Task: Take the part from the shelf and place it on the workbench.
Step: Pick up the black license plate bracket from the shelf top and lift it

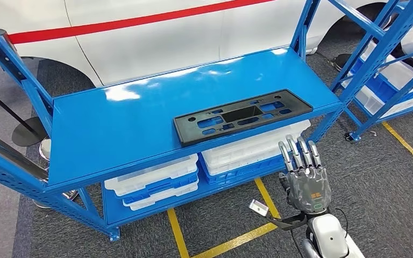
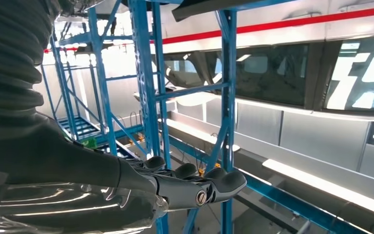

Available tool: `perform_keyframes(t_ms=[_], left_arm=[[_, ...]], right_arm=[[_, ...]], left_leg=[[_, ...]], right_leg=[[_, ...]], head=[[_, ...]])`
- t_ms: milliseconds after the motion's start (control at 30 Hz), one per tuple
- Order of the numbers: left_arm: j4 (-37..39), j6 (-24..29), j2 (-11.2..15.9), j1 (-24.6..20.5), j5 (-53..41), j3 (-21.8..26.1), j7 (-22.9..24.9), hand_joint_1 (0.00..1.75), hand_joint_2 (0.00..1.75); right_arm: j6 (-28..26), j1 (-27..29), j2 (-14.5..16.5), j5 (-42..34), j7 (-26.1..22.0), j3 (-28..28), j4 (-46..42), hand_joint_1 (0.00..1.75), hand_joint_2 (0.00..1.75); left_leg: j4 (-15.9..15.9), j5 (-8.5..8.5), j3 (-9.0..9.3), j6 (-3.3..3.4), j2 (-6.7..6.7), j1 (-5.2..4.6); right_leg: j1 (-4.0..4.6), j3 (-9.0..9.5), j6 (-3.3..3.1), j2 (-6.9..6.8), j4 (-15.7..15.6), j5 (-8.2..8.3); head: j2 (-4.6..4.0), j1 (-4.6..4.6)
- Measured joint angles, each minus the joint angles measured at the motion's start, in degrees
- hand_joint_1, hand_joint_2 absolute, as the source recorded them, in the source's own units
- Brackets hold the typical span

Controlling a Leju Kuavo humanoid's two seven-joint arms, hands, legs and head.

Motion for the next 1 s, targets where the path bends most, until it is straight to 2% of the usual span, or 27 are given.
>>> perform_keyframes(t_ms=[533,600,667,733,767,833,867,900,933,967,1000], left_arm=[[0.0,-0.2,0.0,0.0,-0.3,0.4,-0.2,0.00,0.00],[0.0,-0.2,0.0,0.0,-0.5,0.4,-0.2,0.00,0.00],[0.0,-0.1,-0.1,0.0,-0.7,0.4,-0.2,0.00,0.00],[0.0,-0.1,-0.2,-0.1,-0.9,0.4,-0.2,0.00,0.00],[0.0,-0.1,-0.3,-0.1,-0.9,0.4,-0.2,0.00,0.00],[0.0,-0.1,-0.4,-0.1,-0.9,0.4,-0.2,0.00,0.00],[0.0,0.0,-0.4,0.0,-0.9,0.4,-0.2,0.00,0.00],[0.0,0.0,-0.4,0.0,-0.9,0.4,-0.2,0.00,0.00],[0.0,0.0,-0.4,0.0,-0.9,0.4,-0.2,0.00,0.00],[0.0,0.0,-0.4,0.0,-0.9,0.4,-0.2,0.00,0.00],[0.0,0.0,-0.3,0.0,-0.9,0.4,-0.2,0.00,0.00]], right_arm=[[0.0,-1.4,0.6,0.0,-2.7,4.5,0.2,0.00,1.75],[0.0,-1.8,0.7,0.0,-2.8,5.4,0.5,0.00,1.75],[0.0,-2.2,0.9,0.0,-2.8,6.1,0.7,0.00,1.75],[0.0,-2.7,1.1,0.0,-2.8,6.6,0.9,0.00,1.75],[0.0,-2.9,1.1,0.0,-2.8,6.9,1.1,0.00,1.75],[0.0,-3.1,1.1,0.0,-2.8,7.3,1.6,0.00,1.75],[0.0,-3.1,1.2,0.0,-2.8,7.5,1.9,0.00,1.75],[0.0,-3.1,1.2,0.0,-2.8,7.7,2.2,0.00,1.75],[0.0,-3.1,1.2,0.0,-2.9,7.8,2.4,0.00,1.75],[0.0,-3.2,1.3,0.0,-2.9,7.9,2.7,0.00,1.75],[0.0,-3.3,1.4,0.0,-2.8,8.0,2.9,0.00,1.75]], left_leg=[[0.0,0.00,-0.01,0.00,-0.01,0.00],[0.0,-0.01,-0.04,0.24,-0.01,-0.07],[-1.2,0.56,0.59,0.93,0.05,0.11],[-3.5,1.64,1.85,1.50,0.23,0.60],[-4.3,2.05,2.29,1.57,0.33,0.87],[-4.6,2.18,2.43,1.50,0.41,1.09],[-4.5,2.05,2.39,1.28,0.41,1.28],[-4.2,1.82,2.37,0.93,0.38,1.58],[-3.8,1.52,2.36,0.46,0.34,1.96],[-3.1,1.03,2.31,-0.21,0.27,2.40],[-2.4,0.51,2.16,-0.94,0.16,2.66]], right_leg=[[0.00,0.00,0.00,0.00,0.0,0.00],[-0.18,0.09,0.18,-0.05,-0.2,0.14],[-0.32,0.55,0.69,-0.10,-1.0,0.45],[-0.39,0.24,1.26,-0.09,0.0,-0.60],[-0.57,-0.84,1.49,-0.08,2.3,-2.04],[-1.15,-4.33,2.18,-0.05,9.3,-5.38],[-1.57,-5.68,2.60,-0.07,11.9,-6.03],[-2.05,-6.06,3.09,-0.10,12.6,-5.55],[-2.55,-5.31,3.65,-0.14,10.9,-4.04],[-3.15,-3.54,4.37,-0.22,7.3,-1.97],[-3.51,-1.89,5.00,-0.09,4.0,-0.66]], head=[[0.00,0.00],[0.00,-0.01],[0.00,-0.01],[0.00,0.02],[0.00,0.04],[0.00,0.03],[0.00,0.03],[0.00,0.03],[0.00,0.03],[0.00,0.03],[0.00,0.07]])
